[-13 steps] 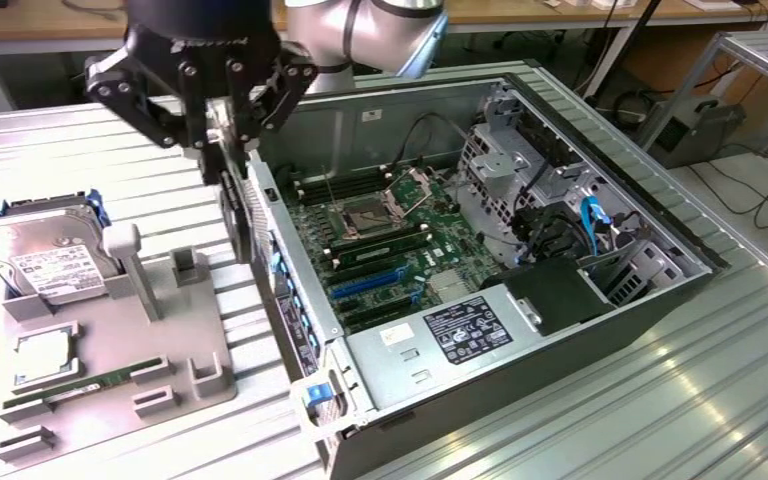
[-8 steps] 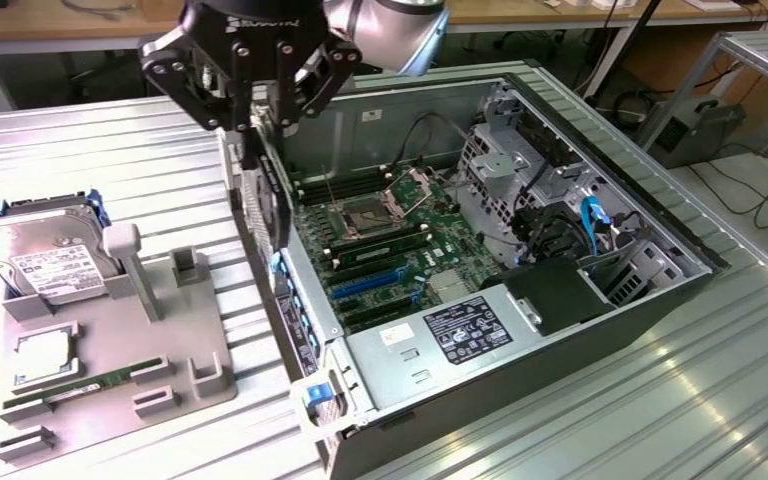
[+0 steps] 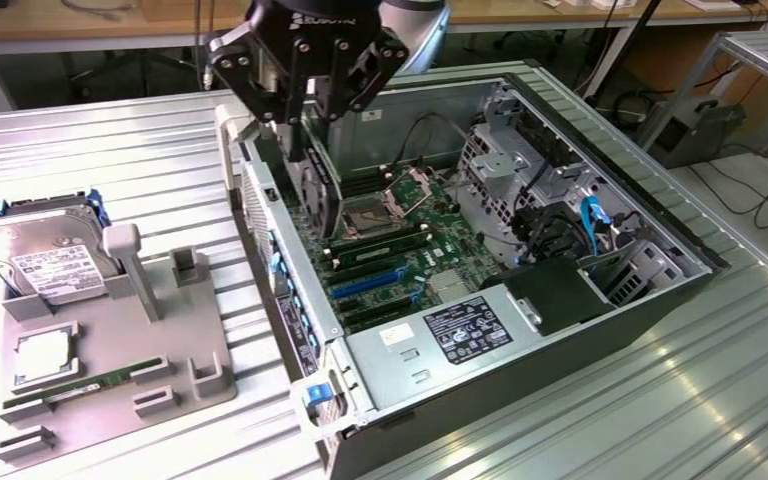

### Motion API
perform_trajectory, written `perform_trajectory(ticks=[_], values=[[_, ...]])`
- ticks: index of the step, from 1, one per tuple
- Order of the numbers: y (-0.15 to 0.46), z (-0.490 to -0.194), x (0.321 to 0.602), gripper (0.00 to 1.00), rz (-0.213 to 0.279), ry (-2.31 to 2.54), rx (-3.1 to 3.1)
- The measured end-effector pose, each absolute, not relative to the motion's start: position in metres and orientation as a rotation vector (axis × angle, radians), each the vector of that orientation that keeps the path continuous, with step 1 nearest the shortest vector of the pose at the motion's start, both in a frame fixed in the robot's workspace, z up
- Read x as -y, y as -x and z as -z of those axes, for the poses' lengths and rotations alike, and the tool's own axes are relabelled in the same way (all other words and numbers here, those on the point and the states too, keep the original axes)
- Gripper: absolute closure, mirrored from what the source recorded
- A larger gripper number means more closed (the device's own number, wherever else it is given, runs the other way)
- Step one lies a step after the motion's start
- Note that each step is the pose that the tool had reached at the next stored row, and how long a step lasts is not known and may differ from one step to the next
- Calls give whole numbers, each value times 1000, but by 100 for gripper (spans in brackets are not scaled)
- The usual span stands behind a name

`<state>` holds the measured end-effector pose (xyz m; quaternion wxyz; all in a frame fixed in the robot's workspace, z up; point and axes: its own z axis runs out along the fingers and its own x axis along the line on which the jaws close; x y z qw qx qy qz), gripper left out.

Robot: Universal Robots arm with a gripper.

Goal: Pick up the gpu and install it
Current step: 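Pick up the gpu and move the gpu toward the slot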

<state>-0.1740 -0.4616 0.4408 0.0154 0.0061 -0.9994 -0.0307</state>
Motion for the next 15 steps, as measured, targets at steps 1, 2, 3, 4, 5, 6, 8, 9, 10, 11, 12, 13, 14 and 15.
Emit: perform_trajectory(ticks=[1, 2, 3, 4, 5, 6, 8, 9, 10, 11, 12, 13, 14, 15], values=[[170, -441, 462, 74, 95, -19, 3109], [167, -441, 462, 74, 96, -19, 3109], [164, -441, 462, 74, 96, -19, 3109], [163, -441, 462, 74, 96, -19, 3109], [162, -441, 462, 74, 96, -19, 3109], [162, -441, 462, 74, 96, -19, 3109], [162, -441, 462, 74, 96, -19, 3109], [162, -441, 462, 74, 96, -19, 3109], [162, -441, 462, 74, 96, -19, 3109], [162, -441, 462, 74, 96, -19, 3109], [162, -441, 462, 74, 96, -19, 3109], [162, -441, 462, 74, 96, -19, 3109], [162, -441, 462, 74, 96, -19, 3109], [162, -441, 462, 74, 96, -19, 3109]])
